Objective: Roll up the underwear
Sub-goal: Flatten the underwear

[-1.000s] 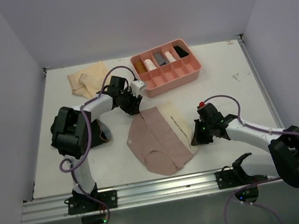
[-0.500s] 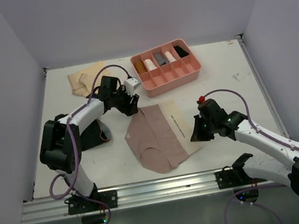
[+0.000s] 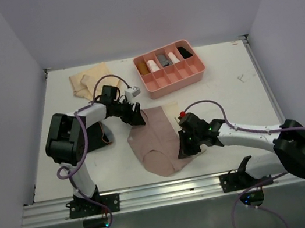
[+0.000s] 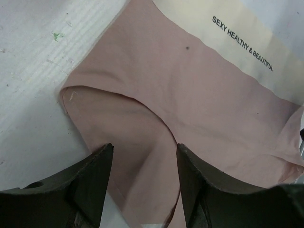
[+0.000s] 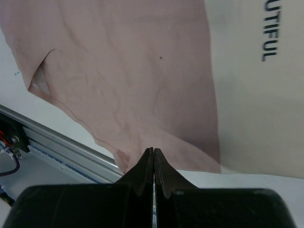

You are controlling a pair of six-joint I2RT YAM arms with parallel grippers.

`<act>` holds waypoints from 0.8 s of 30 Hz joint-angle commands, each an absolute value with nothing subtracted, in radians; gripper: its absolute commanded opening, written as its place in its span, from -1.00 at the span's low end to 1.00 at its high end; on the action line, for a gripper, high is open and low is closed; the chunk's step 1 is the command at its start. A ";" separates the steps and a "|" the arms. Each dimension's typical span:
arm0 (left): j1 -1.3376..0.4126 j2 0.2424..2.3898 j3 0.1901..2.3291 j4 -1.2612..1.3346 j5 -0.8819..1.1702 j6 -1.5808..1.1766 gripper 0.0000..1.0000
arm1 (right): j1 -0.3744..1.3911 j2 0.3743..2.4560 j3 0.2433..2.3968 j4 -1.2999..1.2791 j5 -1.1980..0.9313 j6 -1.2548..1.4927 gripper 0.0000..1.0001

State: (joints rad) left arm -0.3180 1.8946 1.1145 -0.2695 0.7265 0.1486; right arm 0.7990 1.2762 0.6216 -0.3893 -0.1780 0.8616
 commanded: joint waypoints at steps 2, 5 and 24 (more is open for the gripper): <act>-0.307 1.917 1.117 -0.199 0.761 0.112 0.21 | 0.877 1.307 0.654 -0.301 -0.172 0.943 -1.00; -0.301 1.937 1.120 -0.195 0.735 0.109 0.21 | 0.916 1.351 0.631 -0.276 -0.164 0.960 -1.00; -0.278 1.990 1.186 -0.222 0.681 0.143 0.22 | 1.229 1.468 0.594 -0.219 -0.081 1.132 -1.00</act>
